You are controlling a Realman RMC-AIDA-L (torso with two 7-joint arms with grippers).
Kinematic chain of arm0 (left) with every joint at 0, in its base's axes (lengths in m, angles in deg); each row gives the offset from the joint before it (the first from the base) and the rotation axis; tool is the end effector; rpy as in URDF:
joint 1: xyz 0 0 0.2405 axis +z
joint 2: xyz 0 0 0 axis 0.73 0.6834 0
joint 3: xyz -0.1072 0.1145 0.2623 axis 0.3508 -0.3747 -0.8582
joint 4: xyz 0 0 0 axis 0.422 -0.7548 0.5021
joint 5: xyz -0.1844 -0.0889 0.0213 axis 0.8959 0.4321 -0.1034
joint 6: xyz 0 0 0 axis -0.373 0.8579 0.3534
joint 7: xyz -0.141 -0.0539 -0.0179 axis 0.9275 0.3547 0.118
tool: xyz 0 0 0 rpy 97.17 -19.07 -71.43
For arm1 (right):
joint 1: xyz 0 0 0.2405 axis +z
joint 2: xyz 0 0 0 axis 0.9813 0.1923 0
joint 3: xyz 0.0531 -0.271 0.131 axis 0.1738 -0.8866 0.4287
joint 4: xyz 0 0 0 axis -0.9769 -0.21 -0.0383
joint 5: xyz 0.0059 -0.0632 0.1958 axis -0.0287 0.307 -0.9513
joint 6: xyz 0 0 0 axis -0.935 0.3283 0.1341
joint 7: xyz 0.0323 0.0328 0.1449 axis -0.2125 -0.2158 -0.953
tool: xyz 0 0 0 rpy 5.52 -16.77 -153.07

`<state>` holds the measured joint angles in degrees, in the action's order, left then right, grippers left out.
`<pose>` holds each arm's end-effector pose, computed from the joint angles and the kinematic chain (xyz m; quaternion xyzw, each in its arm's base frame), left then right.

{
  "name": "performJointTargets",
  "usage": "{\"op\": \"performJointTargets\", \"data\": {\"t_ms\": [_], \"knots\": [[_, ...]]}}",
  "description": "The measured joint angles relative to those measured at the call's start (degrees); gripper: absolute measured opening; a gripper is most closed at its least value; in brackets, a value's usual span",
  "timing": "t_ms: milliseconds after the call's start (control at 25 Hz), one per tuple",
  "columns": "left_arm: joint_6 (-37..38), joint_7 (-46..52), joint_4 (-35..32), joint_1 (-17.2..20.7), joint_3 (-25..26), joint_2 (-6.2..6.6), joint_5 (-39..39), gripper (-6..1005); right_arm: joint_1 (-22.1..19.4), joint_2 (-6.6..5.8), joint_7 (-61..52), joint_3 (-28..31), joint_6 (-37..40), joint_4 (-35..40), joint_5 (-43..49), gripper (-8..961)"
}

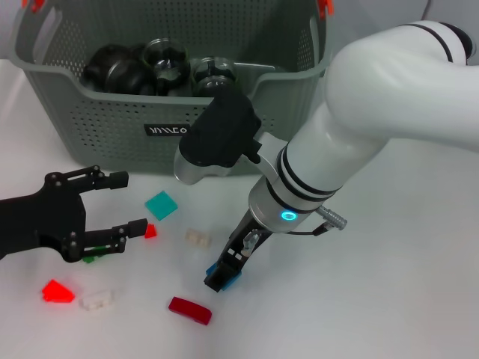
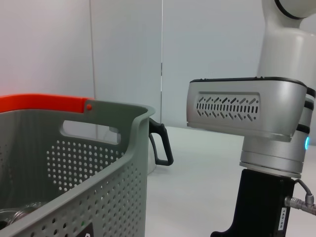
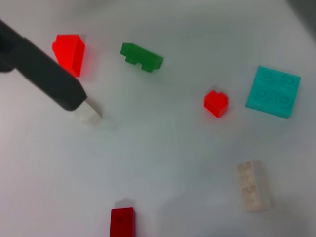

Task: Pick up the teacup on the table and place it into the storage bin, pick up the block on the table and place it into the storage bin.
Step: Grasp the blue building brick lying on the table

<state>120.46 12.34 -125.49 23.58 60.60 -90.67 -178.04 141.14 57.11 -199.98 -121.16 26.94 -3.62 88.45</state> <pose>-0.3352 0.2868 0.0149 -0.9435 -0.1176 -0.2401 0.1959 0.1159 0.3772 -0.1958 -0.9561 0.2075 -0.1946 0.0702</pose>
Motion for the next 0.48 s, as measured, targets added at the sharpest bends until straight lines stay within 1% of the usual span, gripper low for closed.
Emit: {"op": "performJointTargets", "data": {"t_ms": [480], "knots": [[-0.4,-0.1,0.4,-0.2,0.0,0.0,0.0,785,0.0,0.0,0.5,-1.2,-0.8,0.0,0.0,912]]}}
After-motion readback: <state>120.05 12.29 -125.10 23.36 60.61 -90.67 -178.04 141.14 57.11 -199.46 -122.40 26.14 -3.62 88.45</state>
